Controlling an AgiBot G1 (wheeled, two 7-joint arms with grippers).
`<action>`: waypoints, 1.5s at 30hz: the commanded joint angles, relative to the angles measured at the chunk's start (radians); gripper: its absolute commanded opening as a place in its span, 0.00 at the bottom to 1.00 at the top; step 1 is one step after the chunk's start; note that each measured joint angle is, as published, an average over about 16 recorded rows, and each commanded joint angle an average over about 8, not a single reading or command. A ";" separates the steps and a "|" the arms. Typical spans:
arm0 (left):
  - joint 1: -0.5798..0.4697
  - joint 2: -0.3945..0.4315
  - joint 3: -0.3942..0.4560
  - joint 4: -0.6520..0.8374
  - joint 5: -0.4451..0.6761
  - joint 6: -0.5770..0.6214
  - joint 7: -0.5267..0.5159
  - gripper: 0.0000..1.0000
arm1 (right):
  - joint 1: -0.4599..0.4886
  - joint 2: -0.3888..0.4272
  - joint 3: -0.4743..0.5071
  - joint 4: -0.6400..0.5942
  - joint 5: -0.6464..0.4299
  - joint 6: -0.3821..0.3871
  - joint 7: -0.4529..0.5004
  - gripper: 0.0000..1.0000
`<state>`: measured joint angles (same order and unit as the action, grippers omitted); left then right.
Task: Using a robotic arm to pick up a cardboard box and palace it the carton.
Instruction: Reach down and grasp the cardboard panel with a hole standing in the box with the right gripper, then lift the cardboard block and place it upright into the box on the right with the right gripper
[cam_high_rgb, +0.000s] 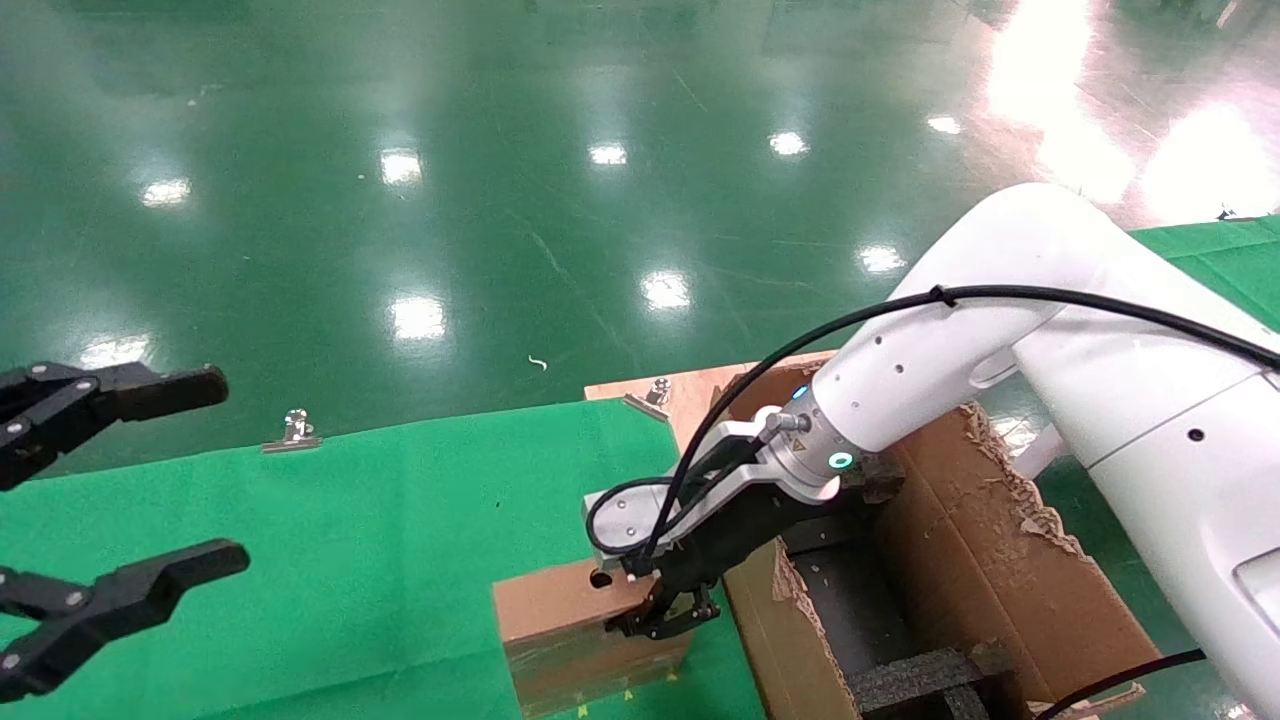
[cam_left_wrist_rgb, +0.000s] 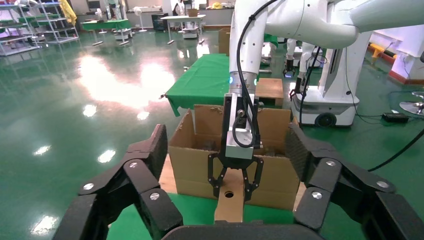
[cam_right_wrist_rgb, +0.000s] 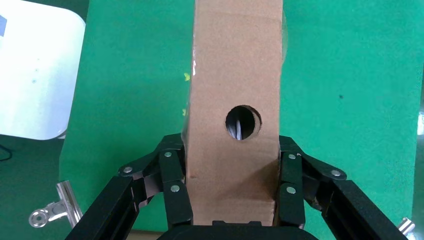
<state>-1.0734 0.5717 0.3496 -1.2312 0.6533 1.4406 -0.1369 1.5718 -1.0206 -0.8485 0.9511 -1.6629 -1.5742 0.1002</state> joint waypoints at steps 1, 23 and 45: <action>0.000 0.000 0.000 0.000 0.000 0.000 0.000 1.00 | -0.001 0.000 0.000 0.000 -0.001 0.000 0.001 0.00; 0.000 0.000 0.000 0.000 0.000 0.000 0.000 1.00 | 0.324 0.119 0.021 0.001 0.126 -0.006 0.021 0.00; 0.000 0.000 0.000 0.000 0.000 0.000 0.000 1.00 | 0.486 0.494 -0.135 0.141 0.069 -0.010 0.159 0.00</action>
<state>-1.0734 0.5717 0.3497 -1.2312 0.6534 1.4406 -0.1368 2.0483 -0.5309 -0.9828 1.0891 -1.5837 -1.5821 0.2593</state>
